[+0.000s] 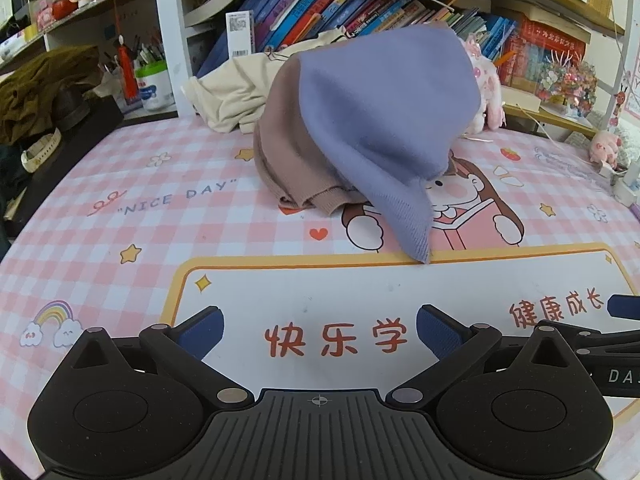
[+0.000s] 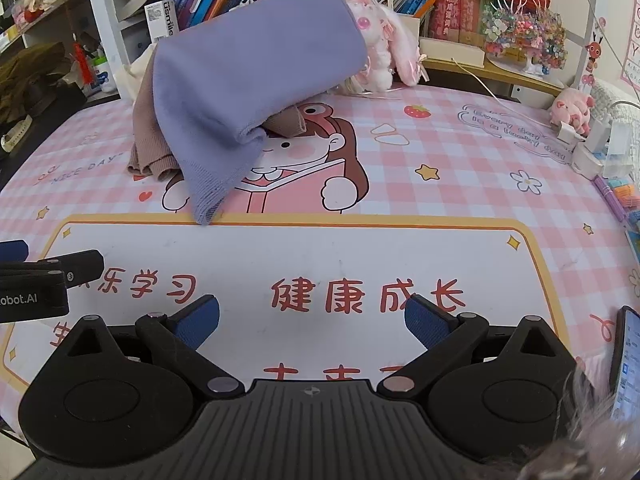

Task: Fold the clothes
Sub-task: 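Approach the crumpled lavender-and-mauve sweater with both grippers open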

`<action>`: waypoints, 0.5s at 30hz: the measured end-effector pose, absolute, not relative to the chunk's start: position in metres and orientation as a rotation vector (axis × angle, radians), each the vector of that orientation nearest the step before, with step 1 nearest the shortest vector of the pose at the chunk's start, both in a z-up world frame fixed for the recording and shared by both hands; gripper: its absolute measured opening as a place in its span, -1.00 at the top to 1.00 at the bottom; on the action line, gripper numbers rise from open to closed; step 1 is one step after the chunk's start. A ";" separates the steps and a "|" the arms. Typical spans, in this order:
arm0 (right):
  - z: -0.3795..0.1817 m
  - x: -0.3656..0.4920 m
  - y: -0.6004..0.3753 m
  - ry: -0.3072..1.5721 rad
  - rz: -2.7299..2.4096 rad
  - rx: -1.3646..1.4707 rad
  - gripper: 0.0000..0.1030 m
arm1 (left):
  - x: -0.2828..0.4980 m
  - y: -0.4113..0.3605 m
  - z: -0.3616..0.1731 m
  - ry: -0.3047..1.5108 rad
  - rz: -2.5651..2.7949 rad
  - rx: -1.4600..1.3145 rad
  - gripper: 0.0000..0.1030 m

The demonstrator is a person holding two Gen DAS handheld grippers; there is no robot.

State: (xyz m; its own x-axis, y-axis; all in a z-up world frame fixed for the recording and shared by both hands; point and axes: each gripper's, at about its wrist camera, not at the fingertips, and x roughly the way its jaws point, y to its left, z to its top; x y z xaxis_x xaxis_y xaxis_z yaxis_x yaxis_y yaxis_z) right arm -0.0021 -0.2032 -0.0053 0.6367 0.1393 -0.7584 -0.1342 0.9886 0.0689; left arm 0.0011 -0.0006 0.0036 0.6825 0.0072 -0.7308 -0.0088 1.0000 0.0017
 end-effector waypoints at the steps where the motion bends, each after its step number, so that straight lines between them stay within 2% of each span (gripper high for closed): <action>1: -0.006 -0.001 -0.203 0.867 0.156 0.006 -0.95 | 0.001 -0.001 0.004 0.820 0.008 -0.001 -1.00; 15: -0.010 0.006 -0.203 0.875 0.153 0.001 -0.95 | 0.008 0.001 -0.005 0.841 0.007 -0.004 -1.00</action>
State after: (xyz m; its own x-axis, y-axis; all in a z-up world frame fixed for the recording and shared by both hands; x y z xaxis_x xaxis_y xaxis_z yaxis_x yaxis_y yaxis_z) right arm 0.0059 -0.2032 -0.0100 0.6305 0.1342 -0.7645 -0.1330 0.9891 0.0639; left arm 0.0079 0.0012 -0.0045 0.6667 0.0044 -0.7453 -0.0072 1.0000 -0.0005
